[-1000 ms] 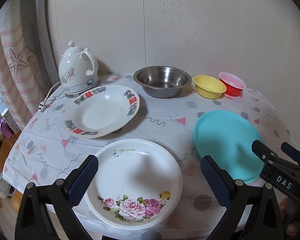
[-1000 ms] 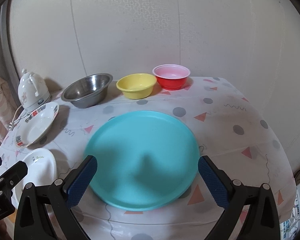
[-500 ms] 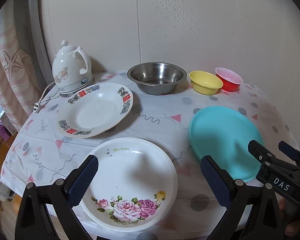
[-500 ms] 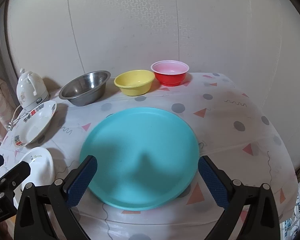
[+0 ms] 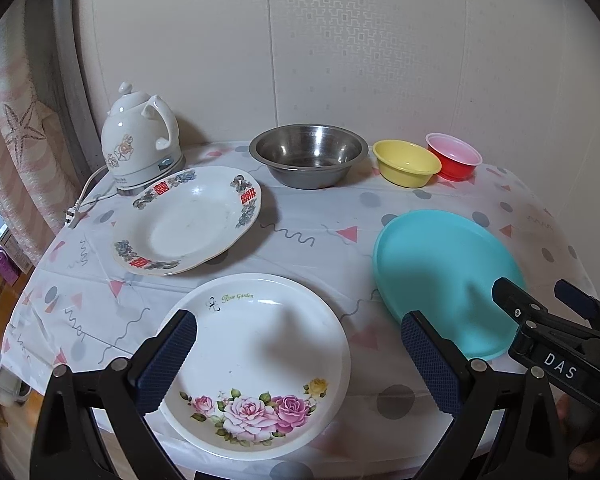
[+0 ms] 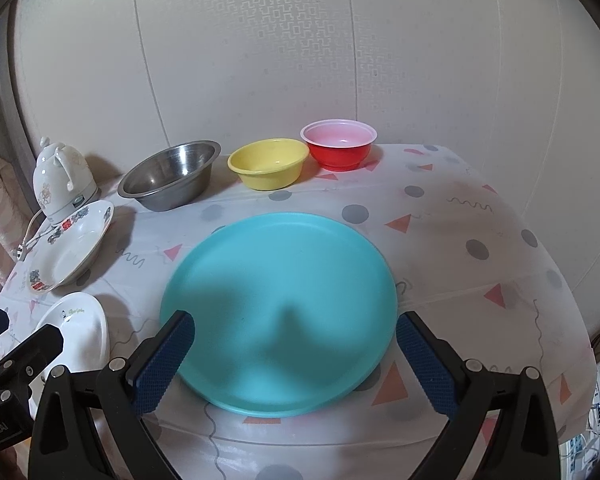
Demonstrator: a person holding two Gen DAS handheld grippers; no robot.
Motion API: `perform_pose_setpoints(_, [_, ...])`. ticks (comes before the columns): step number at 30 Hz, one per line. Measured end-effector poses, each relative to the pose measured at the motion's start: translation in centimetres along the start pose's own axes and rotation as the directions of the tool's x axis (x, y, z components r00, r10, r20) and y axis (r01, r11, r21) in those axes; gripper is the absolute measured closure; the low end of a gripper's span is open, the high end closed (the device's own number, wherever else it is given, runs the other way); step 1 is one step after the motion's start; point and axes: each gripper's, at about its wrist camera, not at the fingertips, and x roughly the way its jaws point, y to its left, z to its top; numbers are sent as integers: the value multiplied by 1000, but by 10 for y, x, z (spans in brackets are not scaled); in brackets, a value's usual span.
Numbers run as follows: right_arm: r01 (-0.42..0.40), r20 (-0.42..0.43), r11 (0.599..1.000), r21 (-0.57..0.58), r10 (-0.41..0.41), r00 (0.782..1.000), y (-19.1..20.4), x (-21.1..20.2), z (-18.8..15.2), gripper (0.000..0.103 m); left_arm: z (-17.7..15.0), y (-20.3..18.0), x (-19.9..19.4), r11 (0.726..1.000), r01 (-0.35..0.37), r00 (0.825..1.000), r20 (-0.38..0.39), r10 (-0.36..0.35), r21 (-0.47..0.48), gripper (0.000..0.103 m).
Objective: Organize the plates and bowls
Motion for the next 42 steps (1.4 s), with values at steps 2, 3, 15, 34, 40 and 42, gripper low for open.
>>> perform_pose_setpoints(2, [0, -1, 1000, 0, 0, 1000, 0, 0, 0, 0, 0, 0, 0, 1000, 2, 1000, -1, -2, 2, 0])
perform_pose_setpoints(3, [2, -1, 1000, 1, -2, 1000, 0, 0, 0, 0, 0, -2, 0, 1000, 1, 1000, -2, -1, 3, 0])
perform_pose_setpoints(15, [-6, -13, 1000, 25, 6, 1000, -7, 5, 0, 0, 2, -9, 7, 1000, 8, 1000, -19, -7, 21, 0])
perform_pose_setpoints(34, [-195, -127, 944, 264, 235, 964, -98, 35, 13, 44, 47, -21, 55, 953, 303, 936, -191, -295, 12, 19])
perform_pose_setpoints(40, [-185, -188, 954, 234, 231, 955, -97, 56, 6, 59, 58, -27, 94, 941, 337, 898, -297, -326, -14, 59])
perform_pose_setpoints(42, [-175, -199, 957, 230, 223, 954, -96, 61, 5, 59, 60, -31, 103, 943, 333, 895, -315, -315, 3, 66])
